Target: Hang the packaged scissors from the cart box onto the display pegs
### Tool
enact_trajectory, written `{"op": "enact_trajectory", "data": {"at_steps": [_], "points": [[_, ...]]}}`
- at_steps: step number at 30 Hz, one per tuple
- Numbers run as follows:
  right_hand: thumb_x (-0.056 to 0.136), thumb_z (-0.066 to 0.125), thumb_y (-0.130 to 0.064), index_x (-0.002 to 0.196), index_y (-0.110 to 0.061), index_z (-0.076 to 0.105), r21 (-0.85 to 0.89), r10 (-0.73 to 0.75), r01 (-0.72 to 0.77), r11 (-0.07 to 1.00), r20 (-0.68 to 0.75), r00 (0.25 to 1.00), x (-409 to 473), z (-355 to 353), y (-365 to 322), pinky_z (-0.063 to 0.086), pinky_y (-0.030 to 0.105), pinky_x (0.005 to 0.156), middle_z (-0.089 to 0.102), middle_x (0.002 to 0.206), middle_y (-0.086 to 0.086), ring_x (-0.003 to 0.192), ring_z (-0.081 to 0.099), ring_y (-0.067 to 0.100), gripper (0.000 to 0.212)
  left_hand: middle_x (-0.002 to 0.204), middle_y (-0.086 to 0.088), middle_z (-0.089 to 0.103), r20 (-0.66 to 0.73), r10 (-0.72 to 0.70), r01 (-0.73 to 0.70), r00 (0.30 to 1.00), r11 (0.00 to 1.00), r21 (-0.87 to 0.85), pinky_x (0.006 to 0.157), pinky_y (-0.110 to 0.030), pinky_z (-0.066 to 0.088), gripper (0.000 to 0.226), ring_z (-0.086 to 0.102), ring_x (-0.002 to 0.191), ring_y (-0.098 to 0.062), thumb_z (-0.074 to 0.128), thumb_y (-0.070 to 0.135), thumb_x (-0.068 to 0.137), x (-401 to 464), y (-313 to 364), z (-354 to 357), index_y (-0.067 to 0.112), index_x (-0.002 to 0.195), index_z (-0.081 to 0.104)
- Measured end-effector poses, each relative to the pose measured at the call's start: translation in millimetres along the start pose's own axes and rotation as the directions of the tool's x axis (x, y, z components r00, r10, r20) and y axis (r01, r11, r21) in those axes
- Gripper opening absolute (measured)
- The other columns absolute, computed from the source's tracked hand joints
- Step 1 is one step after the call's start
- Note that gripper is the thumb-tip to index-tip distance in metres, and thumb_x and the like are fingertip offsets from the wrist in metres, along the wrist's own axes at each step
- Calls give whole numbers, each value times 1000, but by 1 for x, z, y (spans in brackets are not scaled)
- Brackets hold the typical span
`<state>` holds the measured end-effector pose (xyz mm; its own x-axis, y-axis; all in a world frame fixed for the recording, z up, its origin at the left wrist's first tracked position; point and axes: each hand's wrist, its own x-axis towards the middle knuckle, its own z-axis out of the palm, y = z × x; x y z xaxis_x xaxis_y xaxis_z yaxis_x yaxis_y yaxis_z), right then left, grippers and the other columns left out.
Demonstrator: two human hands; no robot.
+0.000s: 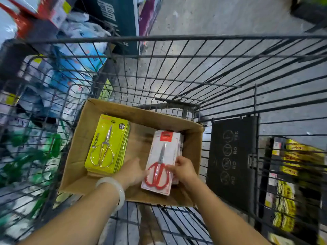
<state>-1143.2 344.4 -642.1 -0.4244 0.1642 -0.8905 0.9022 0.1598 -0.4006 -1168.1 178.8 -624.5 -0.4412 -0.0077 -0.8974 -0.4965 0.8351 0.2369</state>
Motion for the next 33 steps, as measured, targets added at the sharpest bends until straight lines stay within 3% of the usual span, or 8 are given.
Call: {"op": "enact_trajectory", "data": {"at_steps": [3, 6, 9, 11, 13, 20, 27, 33], "points": [[89, 61, -10, 98, -15, 59, 118, -93, 70, 991, 199, 976, -16, 2, -14, 56, 20, 57, 70, 100, 4, 82, 69, 14, 11, 125, -11, 62, 23, -17, 22, 1000, 964, -266, 97, -36, 48, 46, 61, 109, -26, 68, 18, 83, 2, -2, -5, 6, 125, 52], [95, 51, -21, 97, -9, 61, 73, -95, 88, 993, 99, 991, -4, 8, -10, 56, 25, 64, 67, 94, 12, 74, 63, 15, 16, 118, -12, 63, -16, -65, 53, 998, 910, -411, 87, -33, 50, 38, 62, 104, -29, 64, 11, 87, 2, -6, -15, 4, 122, 53], [94, 48, -39, 109, -16, 55, -315, -67, 14, 949, -158, 985, 21, 12, 8, 55, 39, 86, 64, 108, 7, 94, 63, 20, 29, 124, -16, 60, -77, -109, 69, 991, 914, -400, 89, -36, 48, 39, 58, 110, -32, 59, 11, 90, 4, -17, -23, 2, 126, 47], [91, 52, -38, 118, -19, 47, -603, -92, -42, 796, -189, 978, 30, 15, 18, 53, 40, 88, 57, 115, 5, 102, 59, 22, 34, 125, -15, 60, -84, -133, 87, 988, 906, -413, 92, -37, 48, 39, 58, 111, -32, 58, 10, 91, 9, -28, -25, 3, 128, 48], [85, 61, -35, 128, -17, 38, -711, -107, -50, 702, -174, 979, 36, 18, 24, 50, 41, 93, 52, 122, 8, 110, 55, 25, 52, 126, -13, 60, -86, -142, 91, 986, 895, -436, 95, -38, 48, 41, 59, 111, -30, 60, 12, 90, 11, -36, -26, 5, 128, 48], [71, 79, -31, 140, -13, 21, -616, 1, -171, 769, -266, 964, 55, 30, 18, 48, 42, 97, 40, 135, 15, 120, 50, 32, 92, 126, -12, 60, -109, -152, 91, 982, 898, -430, 89, -30, 46, 39, 58, 112, -29, 62, 13, 89, 12, -45, -26, 4, 125, 53], [86, 62, -32, 111, -16, 54, -393, 18, -111, 913, -232, 973, 42, 14, 13, 53, 35, 80, 64, 111, 6, 96, 63, 23, 31, 128, -12, 60, -113, -156, 88, 981, 887, -453, 91, -31, 45, 38, 58, 114, -30, 60, 12, 90, -1, -49, -33, 4, 127, 54], [88, 61, -15, 111, -17, 61, -168, -129, 133, 977, 35, 991, -14, 3, -25, 51, 41, 95, 66, 112, 4, 103, 64, 21, 22, 123, -10, 63, -205, -86, -32, 975, 859, -510, 93, -33, 46, 37, 59, 112, -28, 61, 19, 90, -46, -47, -57, 6, 124, 58]]}}
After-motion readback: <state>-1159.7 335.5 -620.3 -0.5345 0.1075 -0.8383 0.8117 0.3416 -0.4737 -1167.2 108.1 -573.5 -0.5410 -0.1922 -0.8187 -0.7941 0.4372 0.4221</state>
